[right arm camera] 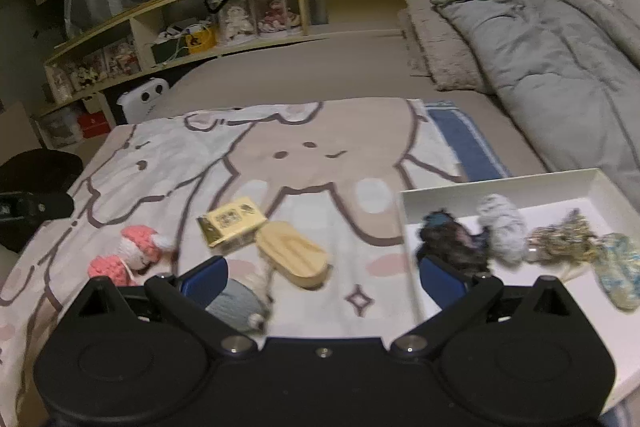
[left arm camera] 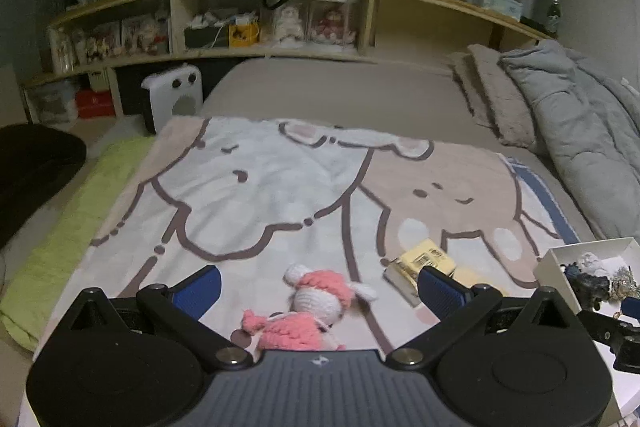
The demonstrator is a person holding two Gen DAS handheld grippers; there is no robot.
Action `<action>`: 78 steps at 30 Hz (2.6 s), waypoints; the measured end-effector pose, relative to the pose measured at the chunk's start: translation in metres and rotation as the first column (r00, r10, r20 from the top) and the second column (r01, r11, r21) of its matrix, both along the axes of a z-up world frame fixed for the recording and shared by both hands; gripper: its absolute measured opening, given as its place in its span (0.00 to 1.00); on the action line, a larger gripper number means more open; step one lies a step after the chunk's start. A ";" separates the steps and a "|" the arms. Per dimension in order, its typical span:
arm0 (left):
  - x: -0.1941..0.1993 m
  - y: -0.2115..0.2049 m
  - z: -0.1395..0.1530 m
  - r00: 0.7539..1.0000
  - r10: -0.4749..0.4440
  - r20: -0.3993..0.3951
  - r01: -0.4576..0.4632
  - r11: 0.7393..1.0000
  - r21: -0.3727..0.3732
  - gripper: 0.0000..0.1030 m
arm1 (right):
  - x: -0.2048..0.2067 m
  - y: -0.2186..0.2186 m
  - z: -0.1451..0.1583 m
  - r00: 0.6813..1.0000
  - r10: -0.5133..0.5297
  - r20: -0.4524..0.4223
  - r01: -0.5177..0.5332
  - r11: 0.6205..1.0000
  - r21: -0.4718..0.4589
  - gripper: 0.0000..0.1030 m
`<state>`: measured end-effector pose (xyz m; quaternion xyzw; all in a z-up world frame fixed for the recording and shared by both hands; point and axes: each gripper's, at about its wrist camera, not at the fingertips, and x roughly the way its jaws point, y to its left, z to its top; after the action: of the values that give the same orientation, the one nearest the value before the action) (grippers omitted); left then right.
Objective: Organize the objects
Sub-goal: 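Move both tools toward the pink and grey crochet dolls on the sheet, then grasp the pink crochet doll with the left tool while the right tool grasps the grey crochet doll, then carry both crochet dolls over to the white box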
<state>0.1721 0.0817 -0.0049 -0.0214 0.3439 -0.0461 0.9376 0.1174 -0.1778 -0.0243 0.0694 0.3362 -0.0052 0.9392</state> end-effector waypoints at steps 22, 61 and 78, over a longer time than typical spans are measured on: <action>0.050 0.023 -0.075 0.993 0.031 -0.111 -0.043 0.994 -0.101 0.72 | 0.032 0.036 -0.062 0.998 0.061 0.029 -0.064 0.989 0.130 1.00; 0.042 -0.013 -0.104 0.981 -0.016 -0.191 0.042 0.990 0.133 0.44 | 0.023 0.033 -0.064 0.966 0.256 -0.045 -0.251 0.964 0.091 0.50; 0.015 -0.029 -0.055 0.994 -0.040 -0.099 0.041 0.999 0.005 0.40 | 0.010 0.010 -0.025 0.969 0.244 0.048 -0.247 0.966 0.075 0.50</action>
<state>0.1871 0.0524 -0.0595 -0.0133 0.3903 -0.0629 0.9184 0.1271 -0.1674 -0.0490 0.0650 0.3241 0.1261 0.9353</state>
